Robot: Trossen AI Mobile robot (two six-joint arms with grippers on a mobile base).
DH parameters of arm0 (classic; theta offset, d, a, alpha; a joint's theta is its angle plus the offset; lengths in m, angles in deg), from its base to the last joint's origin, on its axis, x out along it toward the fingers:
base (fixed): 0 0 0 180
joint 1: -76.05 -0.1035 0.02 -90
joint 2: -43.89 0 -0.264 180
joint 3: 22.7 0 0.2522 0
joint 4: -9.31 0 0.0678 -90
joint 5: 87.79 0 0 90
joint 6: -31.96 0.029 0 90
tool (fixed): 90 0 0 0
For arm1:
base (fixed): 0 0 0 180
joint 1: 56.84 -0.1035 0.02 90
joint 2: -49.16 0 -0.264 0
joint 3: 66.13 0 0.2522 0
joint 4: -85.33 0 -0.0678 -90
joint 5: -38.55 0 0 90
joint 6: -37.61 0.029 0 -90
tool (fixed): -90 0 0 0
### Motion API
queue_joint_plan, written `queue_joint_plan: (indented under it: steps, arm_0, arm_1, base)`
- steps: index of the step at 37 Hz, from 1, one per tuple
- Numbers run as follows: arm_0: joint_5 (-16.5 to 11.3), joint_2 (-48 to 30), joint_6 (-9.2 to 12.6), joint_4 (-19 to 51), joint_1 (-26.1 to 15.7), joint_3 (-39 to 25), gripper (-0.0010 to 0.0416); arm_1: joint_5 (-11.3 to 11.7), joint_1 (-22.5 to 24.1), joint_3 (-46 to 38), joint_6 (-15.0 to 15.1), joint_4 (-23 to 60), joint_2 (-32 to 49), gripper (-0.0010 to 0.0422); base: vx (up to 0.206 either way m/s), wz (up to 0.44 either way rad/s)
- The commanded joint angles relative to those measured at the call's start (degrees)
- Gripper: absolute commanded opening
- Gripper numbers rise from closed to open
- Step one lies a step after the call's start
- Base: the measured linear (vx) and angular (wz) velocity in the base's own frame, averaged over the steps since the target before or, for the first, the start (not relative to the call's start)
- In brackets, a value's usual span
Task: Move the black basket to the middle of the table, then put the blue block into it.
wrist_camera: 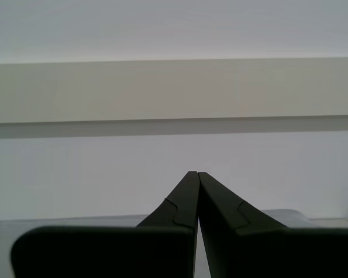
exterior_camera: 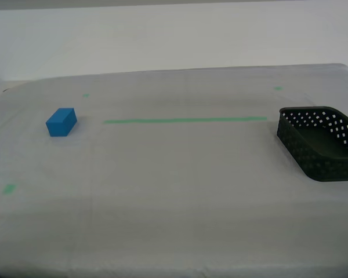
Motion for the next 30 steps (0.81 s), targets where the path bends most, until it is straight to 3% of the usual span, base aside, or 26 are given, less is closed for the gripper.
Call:
queue_joint_plan:
  steps: [1, 30]
  arm_0:
    - [-0.1, 0.0, 0.0, -0.2, 0.0, 0.0, 0.0]
    - [-0.1, 0.0, 0.0, -0.2, 0.0, 0.0, 0.0]
  arm_1:
    - [0.0, 0.0, 0.0, 0.1, -0.1, 0.0, 0.0]
    - [0.0, 0.0, 0.0, 0.1, -0.1, 0.0, 0.0]
  base:
    - [0.0, 0.0]
    - [0.0, 0.0]
